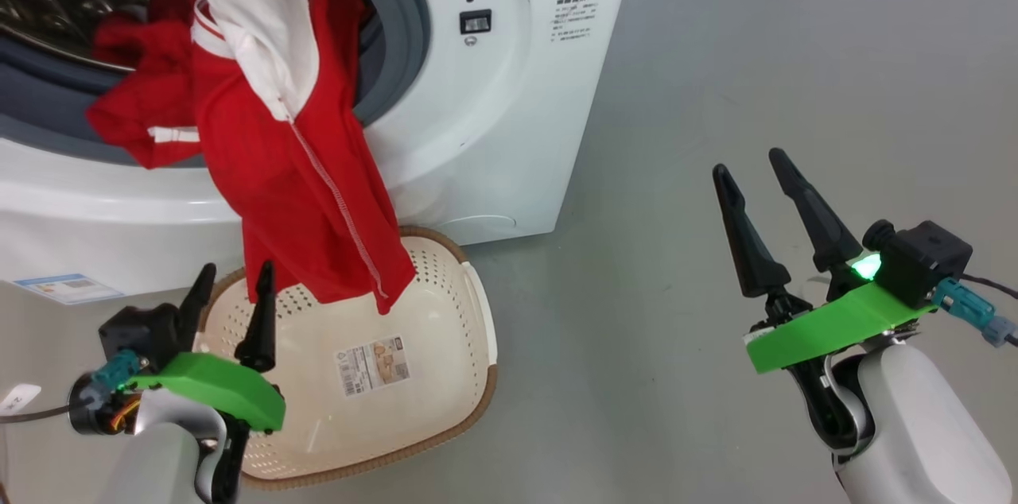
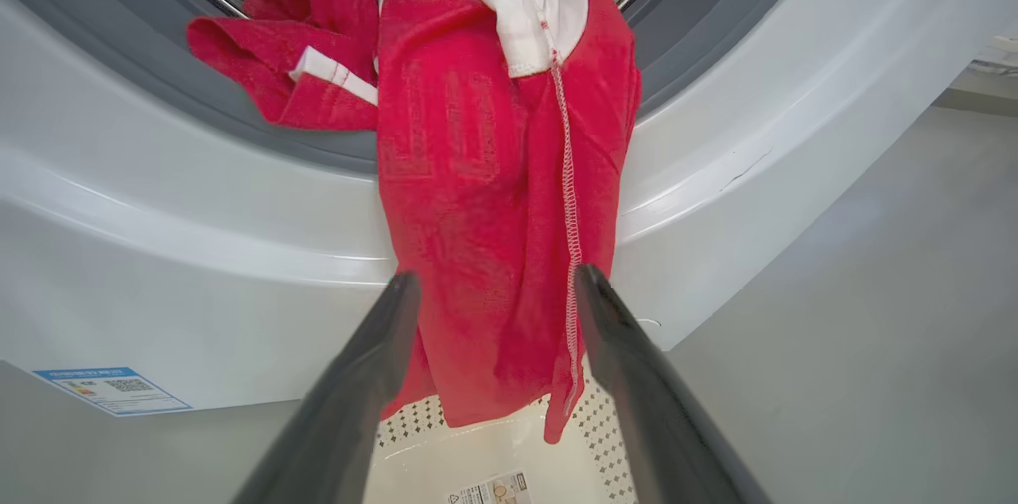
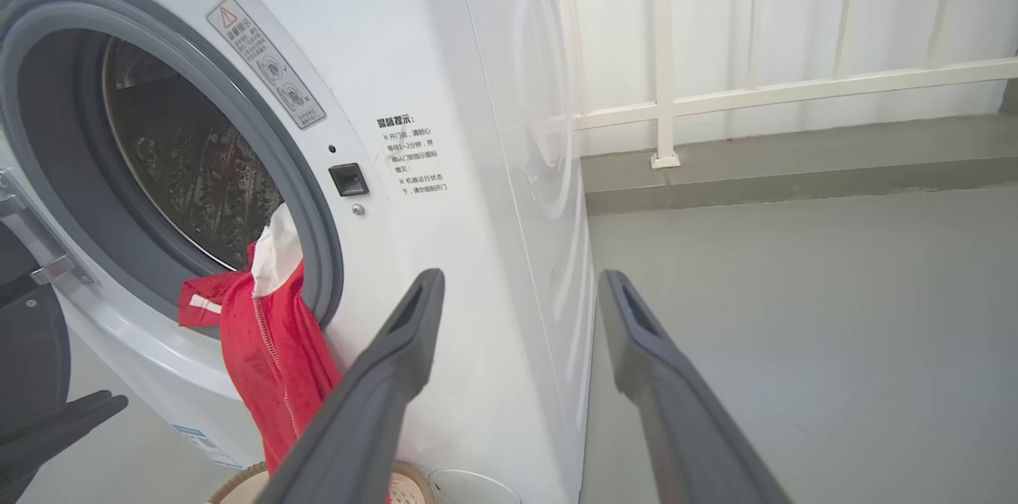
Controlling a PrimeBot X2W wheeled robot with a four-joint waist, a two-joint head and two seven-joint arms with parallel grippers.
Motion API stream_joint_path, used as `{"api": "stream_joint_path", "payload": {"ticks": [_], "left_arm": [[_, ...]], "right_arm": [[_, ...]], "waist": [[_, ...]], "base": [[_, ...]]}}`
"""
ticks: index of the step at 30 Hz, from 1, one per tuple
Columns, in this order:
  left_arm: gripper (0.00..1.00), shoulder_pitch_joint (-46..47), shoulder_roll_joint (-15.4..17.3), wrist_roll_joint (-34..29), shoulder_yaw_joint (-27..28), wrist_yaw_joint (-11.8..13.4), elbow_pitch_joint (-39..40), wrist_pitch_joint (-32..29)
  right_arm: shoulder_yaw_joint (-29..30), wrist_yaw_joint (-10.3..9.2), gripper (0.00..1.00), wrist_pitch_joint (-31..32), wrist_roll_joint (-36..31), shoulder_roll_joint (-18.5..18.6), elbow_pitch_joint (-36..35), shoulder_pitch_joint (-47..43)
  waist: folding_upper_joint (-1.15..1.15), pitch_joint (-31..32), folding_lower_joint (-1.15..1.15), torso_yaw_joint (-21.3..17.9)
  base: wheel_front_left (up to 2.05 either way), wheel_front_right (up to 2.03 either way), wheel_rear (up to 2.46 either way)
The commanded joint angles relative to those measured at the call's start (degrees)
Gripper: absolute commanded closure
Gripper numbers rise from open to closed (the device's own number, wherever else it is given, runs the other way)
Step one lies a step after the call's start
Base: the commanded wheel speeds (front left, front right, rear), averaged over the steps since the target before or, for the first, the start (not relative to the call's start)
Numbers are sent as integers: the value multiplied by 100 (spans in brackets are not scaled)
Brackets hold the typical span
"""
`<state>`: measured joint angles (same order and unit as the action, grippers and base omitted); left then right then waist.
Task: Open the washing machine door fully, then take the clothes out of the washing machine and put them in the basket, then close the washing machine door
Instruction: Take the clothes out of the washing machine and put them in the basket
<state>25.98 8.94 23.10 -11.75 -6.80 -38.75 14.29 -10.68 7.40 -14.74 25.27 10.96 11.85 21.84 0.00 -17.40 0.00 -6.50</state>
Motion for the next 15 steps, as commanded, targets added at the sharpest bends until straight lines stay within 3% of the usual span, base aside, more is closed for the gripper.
{"api": "stream_joint_path", "payload": {"ticks": [1, 15], "left_arm": [[0, -113, 141, -107, 214, 42, 303, 71], [0, -947, 189, -346, 534, 278, 1990, 71]], "right_arm": [[-108, 9, 0, -26, 14, 24, -109, -144], [-95, 9, 0, -26, 37, 21, -115, -254]], "waist": [[0, 55, 0, 48], [0, 210, 0, 169]], "base": [[0, 0, 0], [0, 0, 0]]}}
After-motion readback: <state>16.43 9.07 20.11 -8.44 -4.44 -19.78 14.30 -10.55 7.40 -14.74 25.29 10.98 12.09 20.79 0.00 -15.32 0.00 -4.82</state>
